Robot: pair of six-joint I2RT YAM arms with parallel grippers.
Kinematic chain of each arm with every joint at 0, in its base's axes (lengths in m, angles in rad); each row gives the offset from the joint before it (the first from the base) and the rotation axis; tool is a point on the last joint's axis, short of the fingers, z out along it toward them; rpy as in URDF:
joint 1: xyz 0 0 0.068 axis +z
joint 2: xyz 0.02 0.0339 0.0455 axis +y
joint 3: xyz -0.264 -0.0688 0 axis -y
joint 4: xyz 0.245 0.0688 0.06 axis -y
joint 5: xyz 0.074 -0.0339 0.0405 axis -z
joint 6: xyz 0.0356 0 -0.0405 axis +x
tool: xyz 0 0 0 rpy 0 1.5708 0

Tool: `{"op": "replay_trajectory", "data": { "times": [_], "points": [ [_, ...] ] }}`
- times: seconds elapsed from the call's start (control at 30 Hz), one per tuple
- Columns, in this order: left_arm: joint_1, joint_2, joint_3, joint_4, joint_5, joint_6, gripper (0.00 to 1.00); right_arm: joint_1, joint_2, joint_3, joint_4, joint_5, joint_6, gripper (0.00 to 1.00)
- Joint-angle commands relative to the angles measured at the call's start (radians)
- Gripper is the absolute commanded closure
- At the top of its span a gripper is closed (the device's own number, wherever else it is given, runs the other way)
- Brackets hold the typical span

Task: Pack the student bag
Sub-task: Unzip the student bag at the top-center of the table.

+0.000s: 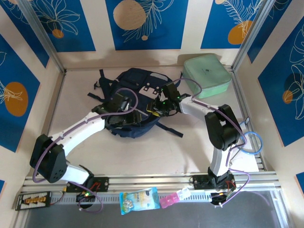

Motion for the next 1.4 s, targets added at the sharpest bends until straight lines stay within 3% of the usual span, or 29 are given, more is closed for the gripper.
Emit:
{"op": "replay_trajectory", "data": {
  "times": [0.0,0.27,0.4,0.83,1.37],
  "points": [
    [-0.017,0.004,-0.007,0.013,-0.032,-0.008,0.36,0.010,0.016,0.033,0.005,-0.074,0.025,0.63],
    [-0.056,-0.021,-0.031,-0.001,-0.067,-0.015,0.36,-0.024,-0.005,-0.042,0.176,-0.153,0.159,0.90],
    [-0.086,-0.025,-0.041,-0.001,-0.096,-0.010,0.38,-0.047,-0.048,-0.052,0.219,-0.178,0.199,0.97],
    [-0.126,0.035,0.025,0.031,-0.179,0.006,0.63,-0.075,-0.106,-0.053,0.253,-0.248,0.271,0.99],
    [-0.152,0.134,0.138,-0.057,-0.205,0.040,0.60,-0.073,-0.109,-0.059,0.247,-0.246,0.266,0.98]
  ]
}}
